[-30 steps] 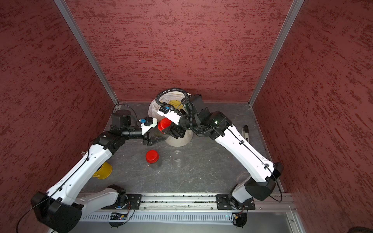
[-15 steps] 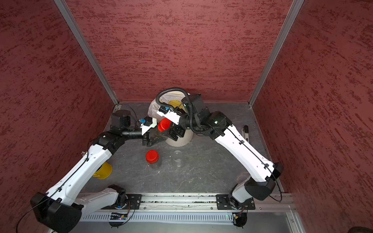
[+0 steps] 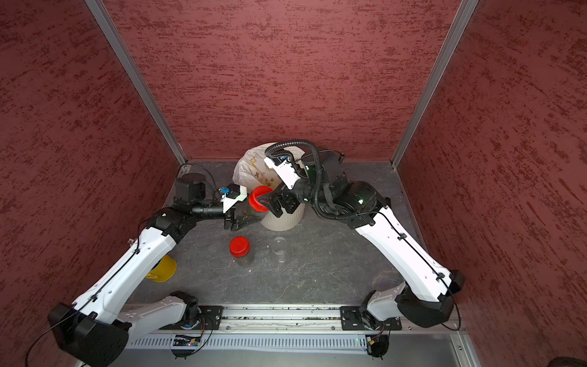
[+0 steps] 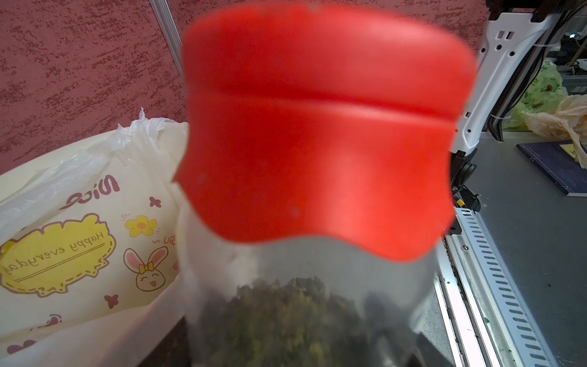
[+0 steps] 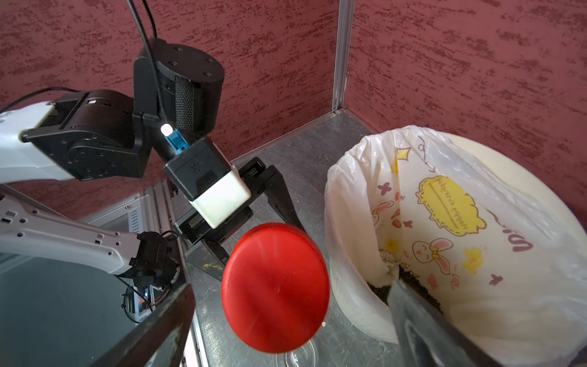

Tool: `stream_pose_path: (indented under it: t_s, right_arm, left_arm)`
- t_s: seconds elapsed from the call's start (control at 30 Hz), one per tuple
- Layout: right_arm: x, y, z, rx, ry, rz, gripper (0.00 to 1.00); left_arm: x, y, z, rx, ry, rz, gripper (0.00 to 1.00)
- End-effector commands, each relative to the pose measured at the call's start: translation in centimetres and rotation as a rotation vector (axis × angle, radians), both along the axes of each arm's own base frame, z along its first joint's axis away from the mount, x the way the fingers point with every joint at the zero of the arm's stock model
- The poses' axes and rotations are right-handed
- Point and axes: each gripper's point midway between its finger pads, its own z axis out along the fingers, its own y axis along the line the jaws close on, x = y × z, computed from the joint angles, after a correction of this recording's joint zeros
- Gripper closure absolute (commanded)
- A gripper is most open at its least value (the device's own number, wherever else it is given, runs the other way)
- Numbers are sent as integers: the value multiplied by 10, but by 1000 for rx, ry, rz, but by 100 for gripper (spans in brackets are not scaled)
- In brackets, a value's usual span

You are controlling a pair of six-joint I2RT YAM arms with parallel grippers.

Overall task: Empty moldy tea leaves from jars
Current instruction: Screw the lid onto the jar.

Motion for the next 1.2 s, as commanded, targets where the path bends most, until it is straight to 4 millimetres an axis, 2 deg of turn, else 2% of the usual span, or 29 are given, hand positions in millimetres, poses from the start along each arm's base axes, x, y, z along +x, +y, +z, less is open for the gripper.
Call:
stream_pose_path:
  t_s: [0.0, 0.2, 0.67, 0.73, 1.17]
  right_arm:
    - [0, 1, -4, 20, 104, -79, 5]
    - [0, 3, -20, -23, 136, -125, 6]
    - [2, 12, -29, -34, 135, -144, 9]
    - [6, 20, -38, -45, 150, -141, 10]
    - [9, 30, -45, -54, 156, -117, 17]
  left_arm:
    - [0, 2, 14, -11, -40, 9, 39]
    - [0, 2, 15, -11, -42, 9, 39]
    - [0, 2, 15, -12, -42, 9, 39]
    - [0, 2, 14, -11, -42, 10, 39]
    - [-1, 2, 14, -11, -42, 8, 39]
